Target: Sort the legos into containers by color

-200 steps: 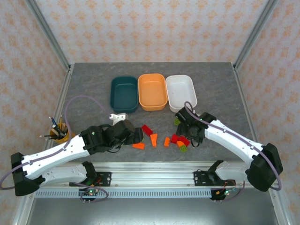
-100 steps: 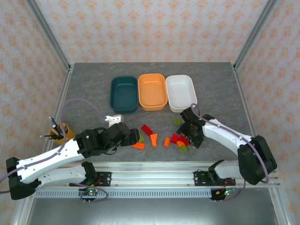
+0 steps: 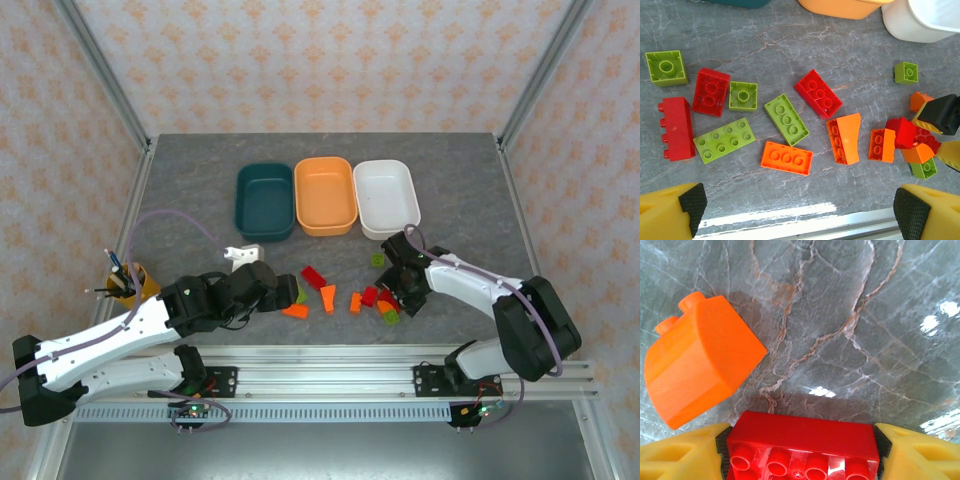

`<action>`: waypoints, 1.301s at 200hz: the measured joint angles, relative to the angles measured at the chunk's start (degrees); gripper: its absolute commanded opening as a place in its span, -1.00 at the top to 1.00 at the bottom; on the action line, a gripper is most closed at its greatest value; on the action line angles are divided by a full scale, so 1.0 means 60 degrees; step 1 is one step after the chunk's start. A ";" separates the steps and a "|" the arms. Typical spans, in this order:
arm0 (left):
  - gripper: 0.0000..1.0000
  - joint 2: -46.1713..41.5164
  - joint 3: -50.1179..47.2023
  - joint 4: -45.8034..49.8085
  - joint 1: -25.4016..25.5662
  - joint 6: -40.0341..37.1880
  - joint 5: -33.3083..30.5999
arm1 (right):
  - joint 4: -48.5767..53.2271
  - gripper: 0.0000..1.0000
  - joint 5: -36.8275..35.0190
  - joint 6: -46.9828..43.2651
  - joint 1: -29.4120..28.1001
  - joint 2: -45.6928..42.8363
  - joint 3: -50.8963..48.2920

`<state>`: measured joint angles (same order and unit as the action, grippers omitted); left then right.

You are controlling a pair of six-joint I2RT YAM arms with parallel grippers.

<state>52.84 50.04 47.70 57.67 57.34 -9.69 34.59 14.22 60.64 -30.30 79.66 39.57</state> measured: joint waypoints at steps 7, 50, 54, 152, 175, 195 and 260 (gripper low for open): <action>-0.98 0.0000 0.0000 -0.0084 0.0000 -0.0033 0.0029 | 0.0004 -0.38 0.0000 0.0011 0.0004 0.0000 0.0004; -0.98 0.0000 0.0000 -0.0652 0.0000 -0.0066 0.0197 | -0.0015 -0.62 -0.0004 0.0106 0.0007 0.0011 0.0004; -0.98 0.0004 0.0000 -0.0688 0.0000 -0.0066 0.0222 | -0.0047 -0.63 0.0004 0.0051 0.0015 0.0018 0.0004; -0.97 -0.0357 -0.0739 -0.2215 0.0000 -0.0055 0.0900 | 0.0102 -0.52 0.0069 0.0036 0.0015 0.0244 0.0160; -0.97 -0.0368 -0.0809 -0.2390 0.0000 -0.0044 0.0980 | 0.0138 -0.51 0.0066 0.0040 -0.0011 0.0244 0.0171; -0.98 -0.0368 -0.0841 -0.2499 0.0000 -0.0033 0.1020 | 0.0146 -0.51 0.0047 0.0040 -0.0033 0.0273 0.0178; -0.97 -0.0368 -0.0860 -0.2528 -0.0004 -0.0036 0.1053 | 0.0452 -0.28 -0.0073 0.0120 -0.0106 0.0521 0.0466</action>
<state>50.63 44.88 32.53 57.65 57.12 -3.38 37.30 13.78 61.36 -30.94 82.78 42.37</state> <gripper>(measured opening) 0.984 0.663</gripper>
